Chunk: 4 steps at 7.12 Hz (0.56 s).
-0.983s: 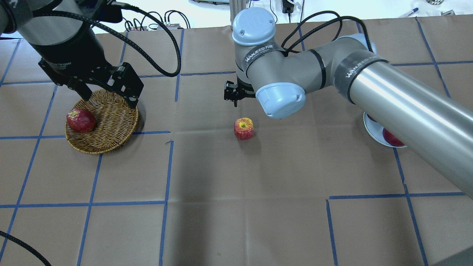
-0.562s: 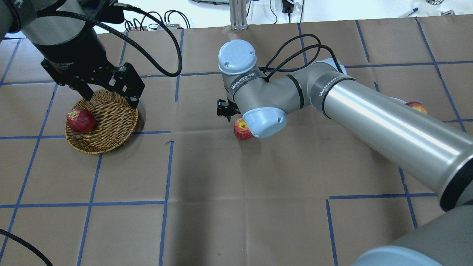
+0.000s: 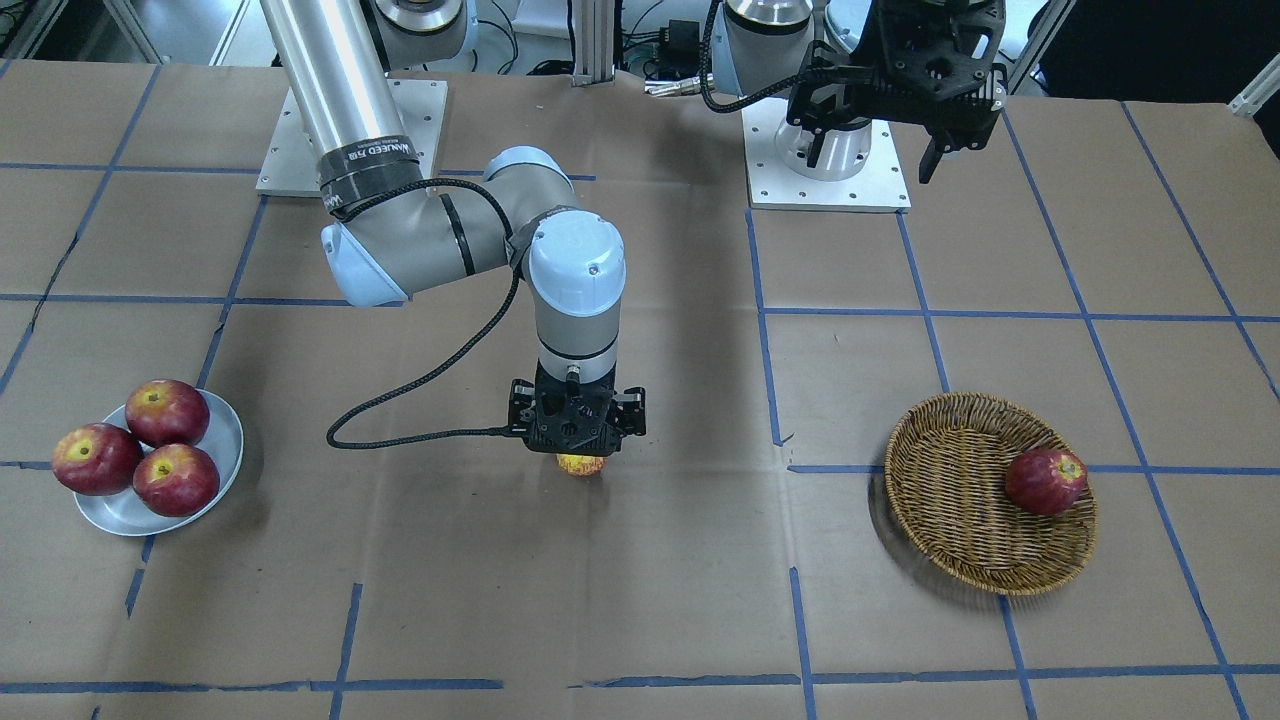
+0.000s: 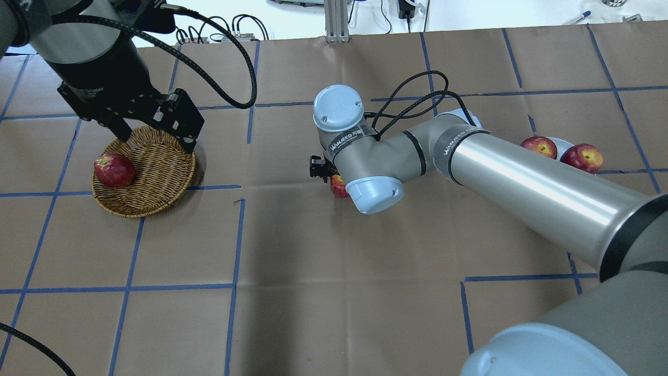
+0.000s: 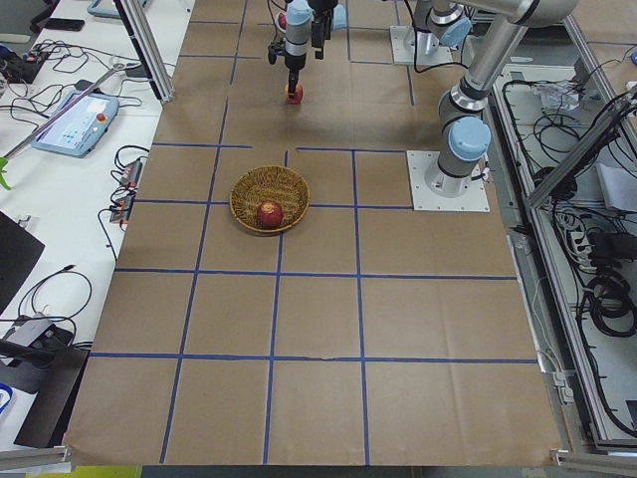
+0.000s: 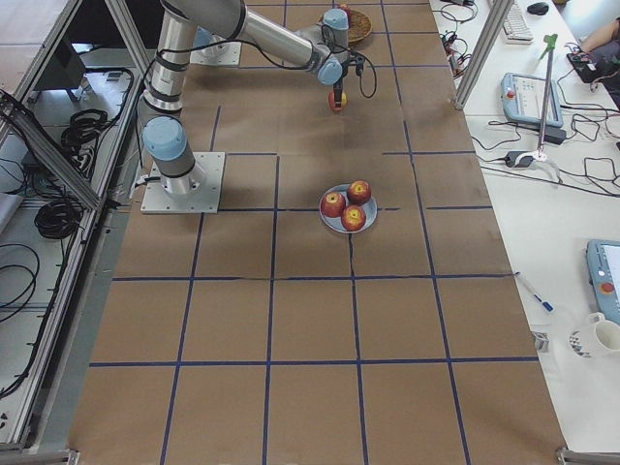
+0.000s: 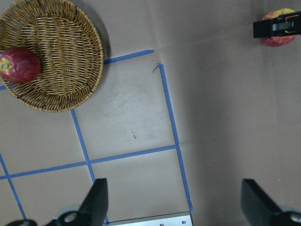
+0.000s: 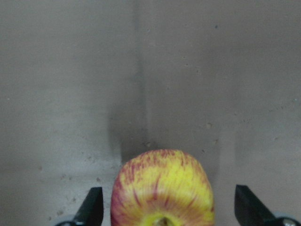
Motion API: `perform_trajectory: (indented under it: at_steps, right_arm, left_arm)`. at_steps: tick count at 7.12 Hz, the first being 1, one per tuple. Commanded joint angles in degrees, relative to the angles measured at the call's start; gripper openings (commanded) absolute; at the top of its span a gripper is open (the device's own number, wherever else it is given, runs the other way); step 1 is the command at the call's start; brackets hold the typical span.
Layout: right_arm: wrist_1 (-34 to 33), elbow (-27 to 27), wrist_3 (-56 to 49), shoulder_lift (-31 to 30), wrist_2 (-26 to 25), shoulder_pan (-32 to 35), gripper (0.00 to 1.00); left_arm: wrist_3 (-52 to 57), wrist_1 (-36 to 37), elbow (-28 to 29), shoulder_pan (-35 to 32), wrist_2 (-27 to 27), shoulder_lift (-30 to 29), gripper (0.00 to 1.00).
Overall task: Transfer apple from basket to plate
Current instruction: 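Reach the right gripper to the striped apple and grasp it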
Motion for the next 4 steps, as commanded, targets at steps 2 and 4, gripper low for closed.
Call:
perform_trajectory:
  at_steps: [2, 4]
  right_arm:
    - [-0.73, -0.20, -0.01, 0.85, 0.34, -0.18, 0.65]
    - [0.06, -2.03, -0.18, -0.20, 0.52, -0.61, 0.62]
  left_arm:
    - [0.07, 0.00, 0.00, 0.01, 0.00, 0.00, 0.99]
    - [0.07, 0.00, 0.00, 0.01, -0.09, 0.00, 0.99]
